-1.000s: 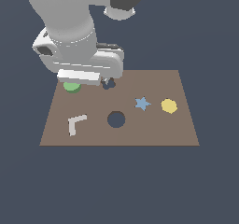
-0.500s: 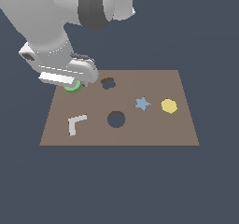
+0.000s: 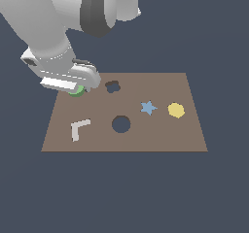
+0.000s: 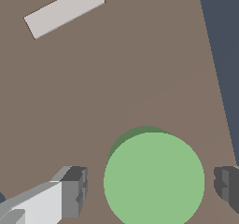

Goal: Insert a designated object into the corresponding slot on a board.

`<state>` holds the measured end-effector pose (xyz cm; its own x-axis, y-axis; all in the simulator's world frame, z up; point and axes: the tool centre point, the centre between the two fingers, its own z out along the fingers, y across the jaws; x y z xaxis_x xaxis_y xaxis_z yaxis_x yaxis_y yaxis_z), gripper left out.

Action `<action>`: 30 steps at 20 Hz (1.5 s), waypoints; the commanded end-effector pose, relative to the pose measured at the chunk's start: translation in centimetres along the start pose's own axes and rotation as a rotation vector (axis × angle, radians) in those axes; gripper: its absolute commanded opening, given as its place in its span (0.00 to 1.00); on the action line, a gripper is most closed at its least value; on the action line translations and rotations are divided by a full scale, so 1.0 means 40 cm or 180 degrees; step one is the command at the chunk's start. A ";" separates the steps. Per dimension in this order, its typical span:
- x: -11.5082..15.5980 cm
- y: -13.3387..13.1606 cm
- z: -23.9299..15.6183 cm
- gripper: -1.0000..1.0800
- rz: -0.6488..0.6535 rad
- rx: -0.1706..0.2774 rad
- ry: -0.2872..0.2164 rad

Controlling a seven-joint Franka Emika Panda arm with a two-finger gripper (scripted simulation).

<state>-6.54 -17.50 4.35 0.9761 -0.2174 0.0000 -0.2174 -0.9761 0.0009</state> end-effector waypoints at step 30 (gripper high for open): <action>0.037 0.003 0.030 0.00 -0.0427 0.0003 0.0000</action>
<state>-5.45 -17.86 3.11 0.9937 -0.1124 -0.0007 -0.1124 -0.9937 -0.0001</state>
